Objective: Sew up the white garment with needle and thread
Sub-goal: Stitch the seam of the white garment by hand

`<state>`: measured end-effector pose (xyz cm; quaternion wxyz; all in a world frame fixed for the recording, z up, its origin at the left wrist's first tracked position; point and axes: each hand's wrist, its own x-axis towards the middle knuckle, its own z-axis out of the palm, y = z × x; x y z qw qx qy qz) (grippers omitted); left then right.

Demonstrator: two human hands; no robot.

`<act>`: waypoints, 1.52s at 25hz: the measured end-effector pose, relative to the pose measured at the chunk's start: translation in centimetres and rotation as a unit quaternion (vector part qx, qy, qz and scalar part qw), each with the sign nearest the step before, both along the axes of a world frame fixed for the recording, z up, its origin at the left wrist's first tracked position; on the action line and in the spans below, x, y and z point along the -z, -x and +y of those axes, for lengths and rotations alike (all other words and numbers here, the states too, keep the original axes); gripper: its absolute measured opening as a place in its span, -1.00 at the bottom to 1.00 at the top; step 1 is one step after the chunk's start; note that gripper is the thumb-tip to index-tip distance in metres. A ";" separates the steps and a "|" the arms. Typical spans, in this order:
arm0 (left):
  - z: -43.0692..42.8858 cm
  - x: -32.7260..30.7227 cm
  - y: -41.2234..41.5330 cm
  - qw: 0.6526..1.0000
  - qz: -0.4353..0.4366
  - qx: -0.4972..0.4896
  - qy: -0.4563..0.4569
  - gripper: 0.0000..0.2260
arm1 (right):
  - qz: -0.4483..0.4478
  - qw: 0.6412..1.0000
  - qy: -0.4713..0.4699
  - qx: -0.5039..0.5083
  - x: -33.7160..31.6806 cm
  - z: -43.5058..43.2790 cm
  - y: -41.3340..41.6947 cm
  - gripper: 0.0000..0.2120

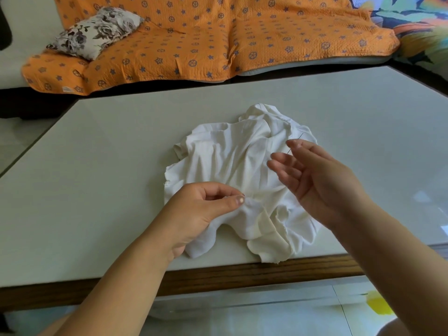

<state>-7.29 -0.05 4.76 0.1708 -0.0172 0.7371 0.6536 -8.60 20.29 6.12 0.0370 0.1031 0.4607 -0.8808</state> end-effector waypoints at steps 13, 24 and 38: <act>-0.1 -0.1 0.1 1.000 -0.009 0.006 0.018 -0.91 | 0.064 0.998 0.001 -0.002 -0.3 -0.1 0.2 -0.89; -1.5 -0.1 0.4 0.992 0.039 0.006 0.118 -0.95 | 0.028 0.913 -0.390 -0.113 -0.2 -1.6 -2.5 -0.90; -1.4 0.5 0.5 0.999 0.028 0.021 0.042 -0.95 | 0.108 0.867 -0.471 -0.119 0.1 -2.8 -4.9 -0.91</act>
